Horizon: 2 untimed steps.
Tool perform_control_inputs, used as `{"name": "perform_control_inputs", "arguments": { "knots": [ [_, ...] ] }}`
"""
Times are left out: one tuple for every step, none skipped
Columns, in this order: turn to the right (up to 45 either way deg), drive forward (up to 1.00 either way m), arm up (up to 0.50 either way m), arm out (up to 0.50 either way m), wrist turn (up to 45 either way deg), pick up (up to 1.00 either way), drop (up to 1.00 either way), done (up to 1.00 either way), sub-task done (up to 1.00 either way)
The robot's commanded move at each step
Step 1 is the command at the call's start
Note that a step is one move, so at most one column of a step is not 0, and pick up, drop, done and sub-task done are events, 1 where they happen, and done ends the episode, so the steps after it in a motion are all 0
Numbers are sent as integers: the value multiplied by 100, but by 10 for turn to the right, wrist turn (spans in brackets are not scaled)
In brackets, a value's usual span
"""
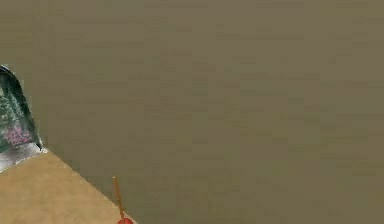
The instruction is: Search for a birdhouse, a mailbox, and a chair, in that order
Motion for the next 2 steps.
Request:
{"name": "perform_control_inputs", "arguments": {
  "knots": [
    [-450, 0, 0, 0, 0, 0, 0, 0, 0],
    [-90, 0, 0, 0, 0, 0, 0, 0, 0]
  ]
}}
